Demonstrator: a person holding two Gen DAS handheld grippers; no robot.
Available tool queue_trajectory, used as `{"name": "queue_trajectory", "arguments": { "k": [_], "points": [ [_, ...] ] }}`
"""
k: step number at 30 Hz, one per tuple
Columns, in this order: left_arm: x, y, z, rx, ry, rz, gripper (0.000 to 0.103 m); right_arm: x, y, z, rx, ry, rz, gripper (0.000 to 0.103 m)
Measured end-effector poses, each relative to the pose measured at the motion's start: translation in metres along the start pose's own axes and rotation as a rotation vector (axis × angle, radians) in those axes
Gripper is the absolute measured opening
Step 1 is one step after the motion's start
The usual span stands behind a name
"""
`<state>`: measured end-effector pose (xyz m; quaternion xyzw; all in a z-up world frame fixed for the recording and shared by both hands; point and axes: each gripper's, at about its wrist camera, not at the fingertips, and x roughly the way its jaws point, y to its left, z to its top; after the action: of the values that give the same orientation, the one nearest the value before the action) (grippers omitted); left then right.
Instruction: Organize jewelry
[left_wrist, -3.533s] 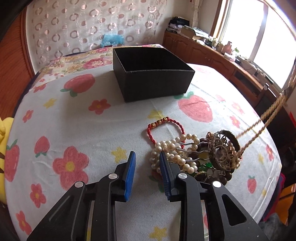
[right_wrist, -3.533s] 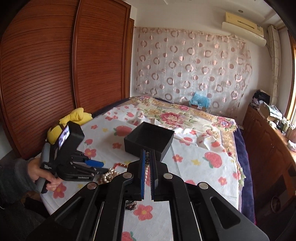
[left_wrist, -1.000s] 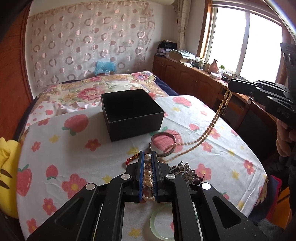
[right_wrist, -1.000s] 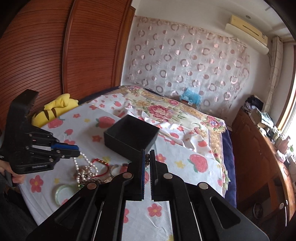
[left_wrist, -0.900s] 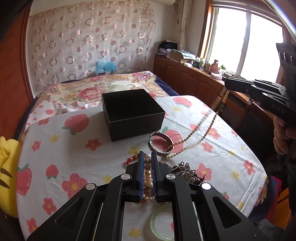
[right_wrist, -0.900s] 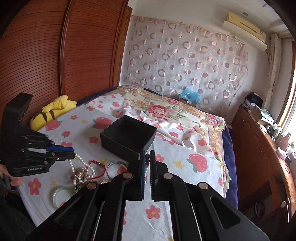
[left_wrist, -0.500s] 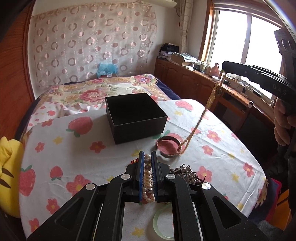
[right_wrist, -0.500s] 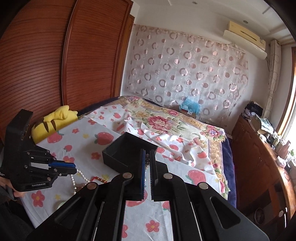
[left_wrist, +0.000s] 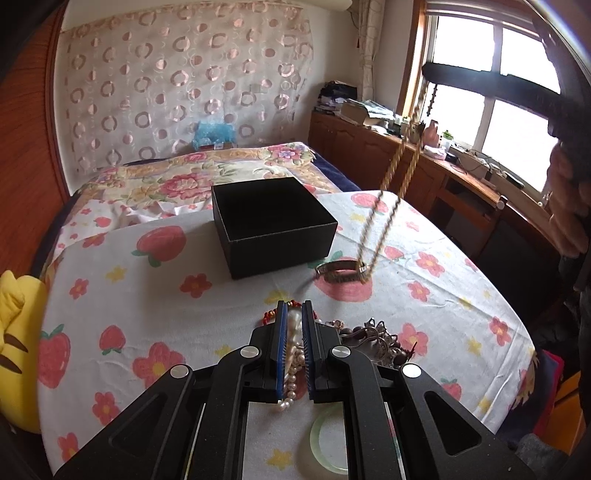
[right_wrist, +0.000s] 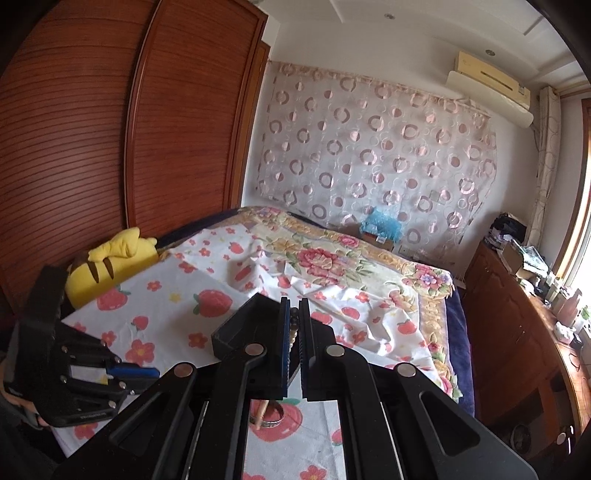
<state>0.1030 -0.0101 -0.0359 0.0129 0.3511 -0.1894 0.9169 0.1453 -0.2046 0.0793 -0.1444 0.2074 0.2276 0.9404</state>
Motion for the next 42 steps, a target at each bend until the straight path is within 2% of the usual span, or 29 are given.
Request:
{"name": "queue_trajectory", "arguments": {
  "k": [3,4,5,6,17,22,27,34,42],
  "points": [
    [0.004,0.001,-0.003,-0.011,0.012,-0.004,0.008,-0.006,-0.005,0.006,0.013,-0.021,-0.004,0.005],
    [0.005,0.001,-0.004,-0.014,0.015,-0.004,0.011,-0.008,-0.005,0.007,0.016,-0.025,-0.006,0.005],
    [0.006,0.0,-0.005,-0.016,0.017,-0.006,0.019,-0.009,-0.006,0.009,0.021,-0.029,-0.004,0.005],
    [0.007,-0.001,-0.005,-0.013,0.017,-0.007,0.021,-0.009,-0.007,0.009,0.025,-0.031,-0.001,0.005],
    [0.011,-0.009,-0.009,-0.006,0.023,-0.026,0.023,-0.014,0.003,0.026,0.045,-0.036,0.057,0.005],
    [0.012,-0.013,-0.01,-0.003,0.026,-0.036,0.025,0.003,0.004,0.019,0.045,0.012,0.043,0.005],
    [0.018,-0.023,-0.007,0.005,0.029,-0.045,0.032,0.021,-0.008,0.009,0.08,0.054,0.037,0.005],
    [0.036,-0.037,-0.008,0.04,0.066,-0.056,0.033,0.021,-0.028,-0.001,0.113,0.066,0.01,0.005],
    [0.031,-0.03,-0.009,0.036,0.061,-0.039,0.033,0.008,-0.031,0.001,0.101,0.032,-0.007,0.005]
  ]
}}
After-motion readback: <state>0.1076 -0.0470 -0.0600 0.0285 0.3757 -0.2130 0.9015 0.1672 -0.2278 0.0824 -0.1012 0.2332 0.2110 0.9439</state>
